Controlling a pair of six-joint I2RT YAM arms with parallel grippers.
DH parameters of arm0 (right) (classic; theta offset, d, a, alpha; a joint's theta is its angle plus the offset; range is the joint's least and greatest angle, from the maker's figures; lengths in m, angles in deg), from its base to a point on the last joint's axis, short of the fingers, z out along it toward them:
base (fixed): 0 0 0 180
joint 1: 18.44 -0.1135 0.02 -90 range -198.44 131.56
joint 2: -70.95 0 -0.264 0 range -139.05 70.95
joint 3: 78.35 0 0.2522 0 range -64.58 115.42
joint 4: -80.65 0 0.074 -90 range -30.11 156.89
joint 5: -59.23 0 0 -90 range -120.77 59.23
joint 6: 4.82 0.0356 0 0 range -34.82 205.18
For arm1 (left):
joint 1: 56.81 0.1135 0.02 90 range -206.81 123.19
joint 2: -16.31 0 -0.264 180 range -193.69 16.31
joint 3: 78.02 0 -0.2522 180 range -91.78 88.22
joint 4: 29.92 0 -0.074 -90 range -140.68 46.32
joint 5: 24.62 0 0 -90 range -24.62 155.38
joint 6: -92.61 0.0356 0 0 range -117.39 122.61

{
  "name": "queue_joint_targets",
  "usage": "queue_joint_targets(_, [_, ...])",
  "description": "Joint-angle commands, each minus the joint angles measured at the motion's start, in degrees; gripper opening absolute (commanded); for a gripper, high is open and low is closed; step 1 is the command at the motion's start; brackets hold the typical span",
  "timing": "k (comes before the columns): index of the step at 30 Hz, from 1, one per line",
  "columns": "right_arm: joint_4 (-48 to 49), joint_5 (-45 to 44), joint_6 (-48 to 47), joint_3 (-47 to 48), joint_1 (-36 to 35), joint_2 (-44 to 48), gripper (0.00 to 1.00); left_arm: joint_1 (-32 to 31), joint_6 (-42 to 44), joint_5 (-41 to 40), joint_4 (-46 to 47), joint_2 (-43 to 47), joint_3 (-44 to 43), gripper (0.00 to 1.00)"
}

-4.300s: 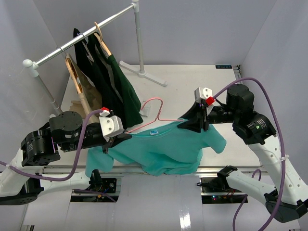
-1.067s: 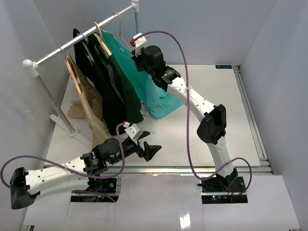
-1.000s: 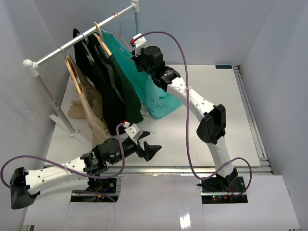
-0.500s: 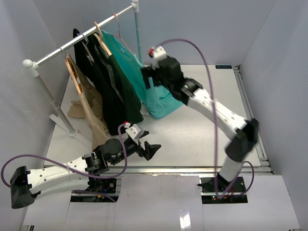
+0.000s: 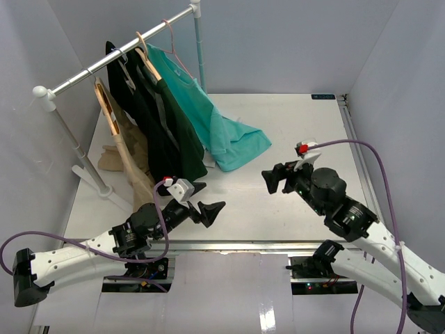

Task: Place the t-shirt on the hanger
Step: Reset both arms

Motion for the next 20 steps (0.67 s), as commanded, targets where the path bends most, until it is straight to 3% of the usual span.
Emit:
queue_joint_targets(1, [-0.8,0.9,-0.2,-6.9,-0.3,8.2,0.90,-0.2,0.6,0.5,0.5,1.6,0.8,0.98])
queue_joint_targets(8, [0.6,2.5,-0.2,-10.3,-0.3,14.6,0.90,-0.2,0.1,0.9,-0.3,1.7,0.9,0.98])
queue_joint_targets(20, [-0.2,3.3,-0.3,-10.7,-0.3,17.1,0.90,-0.2,0.2,1.2,-0.1,1.1,0.9,0.98])
